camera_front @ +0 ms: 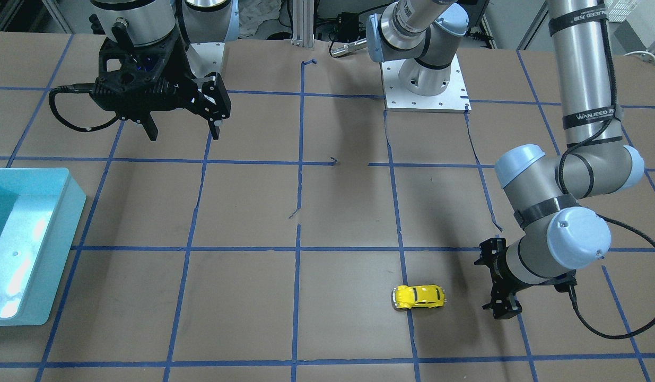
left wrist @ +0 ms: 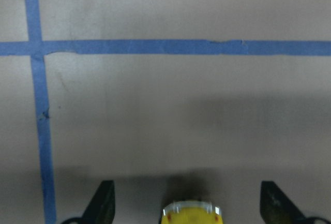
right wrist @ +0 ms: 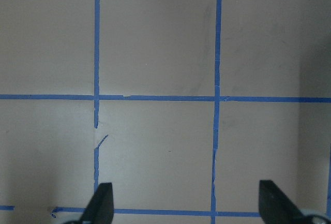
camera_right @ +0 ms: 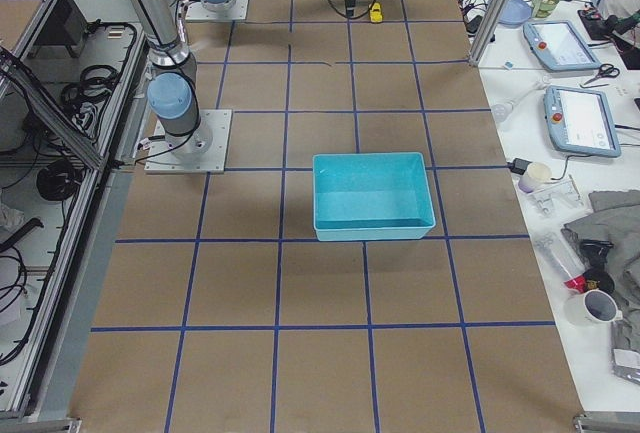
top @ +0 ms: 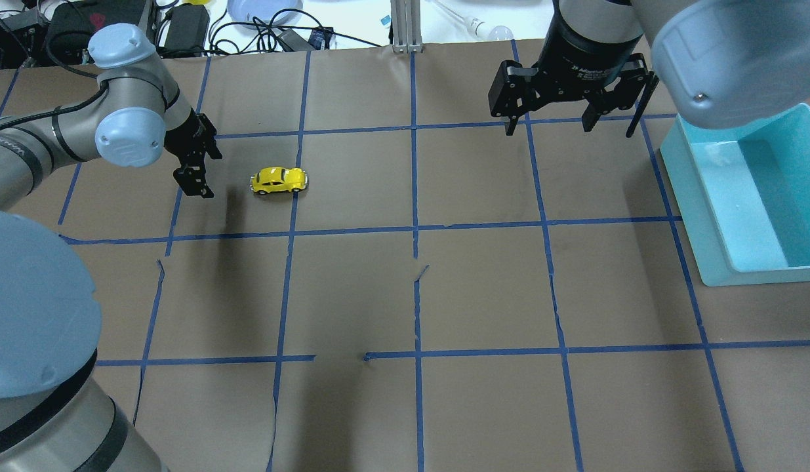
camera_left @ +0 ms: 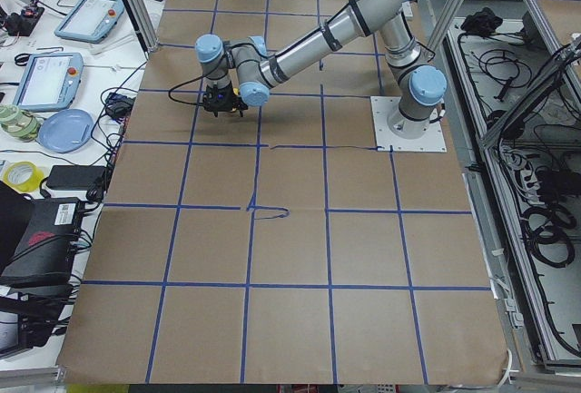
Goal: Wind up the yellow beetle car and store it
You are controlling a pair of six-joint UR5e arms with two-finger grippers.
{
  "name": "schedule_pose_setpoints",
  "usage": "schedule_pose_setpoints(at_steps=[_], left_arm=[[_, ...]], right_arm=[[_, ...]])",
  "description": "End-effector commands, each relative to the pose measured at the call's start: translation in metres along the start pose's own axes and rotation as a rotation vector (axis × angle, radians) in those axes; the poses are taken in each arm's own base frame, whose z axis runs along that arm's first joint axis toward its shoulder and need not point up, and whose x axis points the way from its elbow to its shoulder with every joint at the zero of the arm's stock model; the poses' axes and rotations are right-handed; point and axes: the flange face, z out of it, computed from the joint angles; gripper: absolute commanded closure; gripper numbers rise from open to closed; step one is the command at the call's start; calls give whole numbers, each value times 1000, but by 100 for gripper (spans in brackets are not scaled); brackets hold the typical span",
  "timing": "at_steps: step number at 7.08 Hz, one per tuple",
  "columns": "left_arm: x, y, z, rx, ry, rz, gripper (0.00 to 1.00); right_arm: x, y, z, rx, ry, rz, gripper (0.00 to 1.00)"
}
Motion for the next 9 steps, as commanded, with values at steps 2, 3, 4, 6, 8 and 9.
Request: schedule_pose_setpoints(at_steps=[2, 3, 4, 6, 8, 9], left_arm=[[-37, 26, -108, 18, 41, 293, 0], [-55, 31, -149, 20, 31, 518, 0], [-73, 37, -187, 28, 31, 768, 0], [-88, 62, -207, 44, 49, 1139, 0], [-102, 89, -212, 34, 22, 1354, 0], [-98, 96, -194, -18, 7, 1382, 0]], right_arm=[[0, 0, 0, 0, 0, -1, 0], [-1, 0, -1, 2, 1, -2, 0], [-1, 0, -1, 2, 1, -1, 0], [-1, 0, 0, 0, 1, -2, 0], [-1, 0, 0, -2, 0, -2, 0], [0, 0, -2, 6, -1, -1, 0]])
